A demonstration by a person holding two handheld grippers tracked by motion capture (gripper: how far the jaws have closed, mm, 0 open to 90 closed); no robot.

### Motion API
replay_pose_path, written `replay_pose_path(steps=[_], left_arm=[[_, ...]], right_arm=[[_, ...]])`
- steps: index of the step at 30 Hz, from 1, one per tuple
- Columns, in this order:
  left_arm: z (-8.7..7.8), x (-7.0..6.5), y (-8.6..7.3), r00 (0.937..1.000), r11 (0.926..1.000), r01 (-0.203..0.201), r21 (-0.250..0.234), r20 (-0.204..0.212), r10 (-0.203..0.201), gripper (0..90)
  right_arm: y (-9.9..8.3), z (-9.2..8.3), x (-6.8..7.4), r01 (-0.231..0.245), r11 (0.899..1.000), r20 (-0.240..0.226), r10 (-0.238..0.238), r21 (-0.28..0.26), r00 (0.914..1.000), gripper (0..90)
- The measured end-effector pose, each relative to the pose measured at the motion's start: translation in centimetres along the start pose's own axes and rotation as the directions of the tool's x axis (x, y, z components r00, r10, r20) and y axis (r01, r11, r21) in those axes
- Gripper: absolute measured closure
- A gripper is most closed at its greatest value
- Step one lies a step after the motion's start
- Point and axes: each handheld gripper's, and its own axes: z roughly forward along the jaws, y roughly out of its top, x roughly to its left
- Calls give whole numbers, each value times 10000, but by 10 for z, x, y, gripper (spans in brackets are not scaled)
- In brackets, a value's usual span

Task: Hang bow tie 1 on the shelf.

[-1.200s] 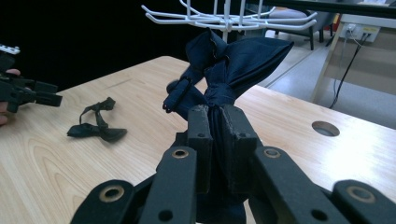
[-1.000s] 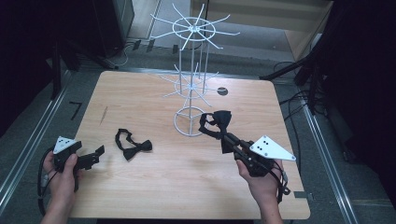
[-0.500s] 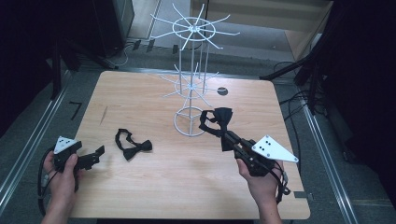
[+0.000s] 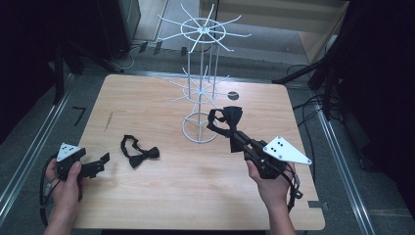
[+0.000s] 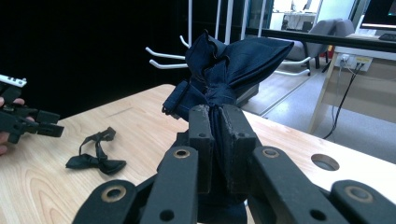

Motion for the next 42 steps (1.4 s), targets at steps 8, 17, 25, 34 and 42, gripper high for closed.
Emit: replay_pose_path(steps=[8,17,25,34,42], left_arm=[[0,0,0,10000,10000,-30,-10,0,30,77],[0,-1,0,10000,10000,-57,-2,30,57,77],[-1,-1,-1,10000,10000,-10,-29,49,10,77],[-1,0,-1,10000,10000,26,-14,92,-25,77],[-1,0,0,9999,10000,43,4,123,-43,77]], right_arm=[[3,7,-5,-85,9999,123,86,-72,9999,844],[2,15,-13,-376,9992,107,377,-102,9992,844],[0,24,-22,-821,9966,147,822,-104,9965,844],[-11,45,-26,-1233,9920,327,1224,265,9919,844],[-22,63,-28,-1489,9863,399,1463,708,9884,844]])
